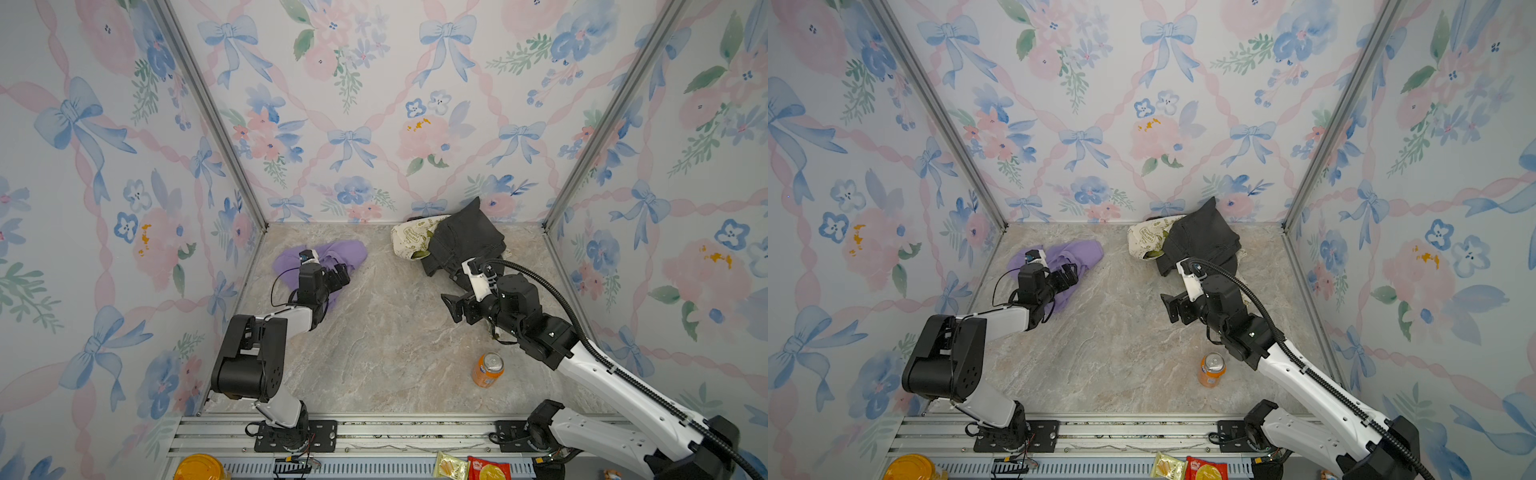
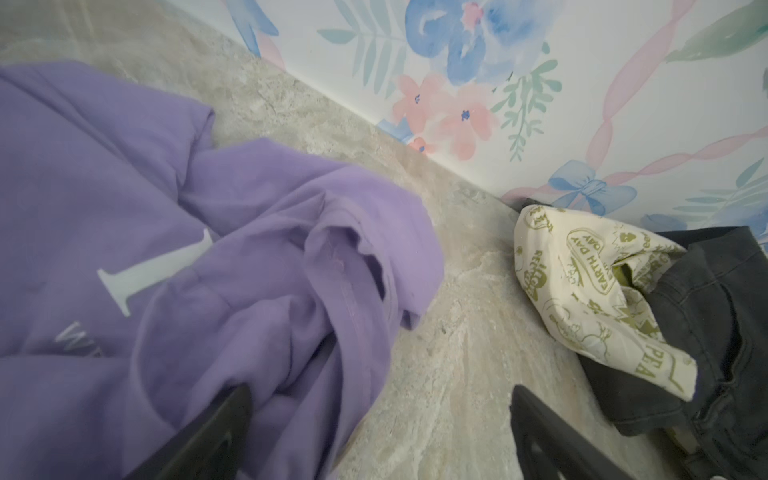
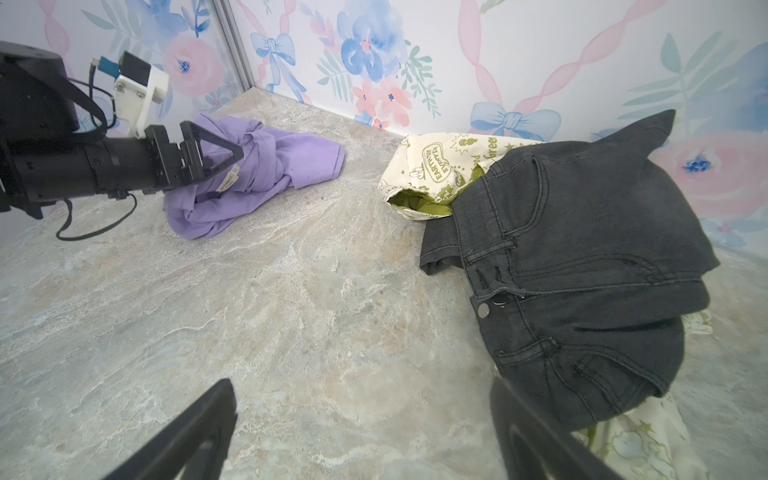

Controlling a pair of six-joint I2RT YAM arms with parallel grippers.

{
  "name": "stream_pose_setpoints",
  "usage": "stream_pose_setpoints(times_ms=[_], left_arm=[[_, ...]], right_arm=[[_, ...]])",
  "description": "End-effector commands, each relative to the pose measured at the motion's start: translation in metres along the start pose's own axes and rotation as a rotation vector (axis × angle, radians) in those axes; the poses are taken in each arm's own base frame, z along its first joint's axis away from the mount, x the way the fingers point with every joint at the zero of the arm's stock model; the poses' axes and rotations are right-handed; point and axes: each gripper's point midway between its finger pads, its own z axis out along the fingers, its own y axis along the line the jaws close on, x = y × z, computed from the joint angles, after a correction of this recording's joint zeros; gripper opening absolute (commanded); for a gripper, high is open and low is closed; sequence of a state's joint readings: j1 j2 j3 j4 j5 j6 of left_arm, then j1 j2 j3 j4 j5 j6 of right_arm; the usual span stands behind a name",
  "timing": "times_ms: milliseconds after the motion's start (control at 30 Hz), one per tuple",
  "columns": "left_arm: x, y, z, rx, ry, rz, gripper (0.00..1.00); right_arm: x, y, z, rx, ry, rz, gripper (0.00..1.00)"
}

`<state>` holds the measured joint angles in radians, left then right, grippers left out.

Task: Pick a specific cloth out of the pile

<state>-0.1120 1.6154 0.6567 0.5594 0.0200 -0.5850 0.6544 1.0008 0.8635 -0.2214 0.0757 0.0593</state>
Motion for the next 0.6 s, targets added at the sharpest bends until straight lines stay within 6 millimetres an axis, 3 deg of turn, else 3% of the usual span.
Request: stream_pose_setpoints(times_ms=[0, 100, 200, 400, 567], left_arm=[[0.042, 0.016, 0.0, -0.016, 0.072, -0.028, 0.98], [0.066, 0.025, 0.0, -0.024, 0.124, -0.036, 0.98], [0.068, 0.025, -0.001, -0.024, 0.126, -0.034, 0.98], [0.015, -0.002, -0.025, 0.034, -0.027, 0.001, 0.98], [-0.037, -0.025, -0.07, 0.067, -0.217, 0.074, 0.98]], right_arm=[[0.008, -0.004, 0.003, 0.014, 0.026, 0.006, 0.97], [0.012, -0.005, 0.004, 0.019, 0.039, 0.005, 0.97], [0.014, -0.006, 0.004, 0.022, 0.044, 0.005, 0.97], [0.01, -0.009, -0.001, 0.036, 0.028, -0.002, 0.97], [0.002, -0.016, -0.009, 0.067, -0.023, -0.002, 0.97]])
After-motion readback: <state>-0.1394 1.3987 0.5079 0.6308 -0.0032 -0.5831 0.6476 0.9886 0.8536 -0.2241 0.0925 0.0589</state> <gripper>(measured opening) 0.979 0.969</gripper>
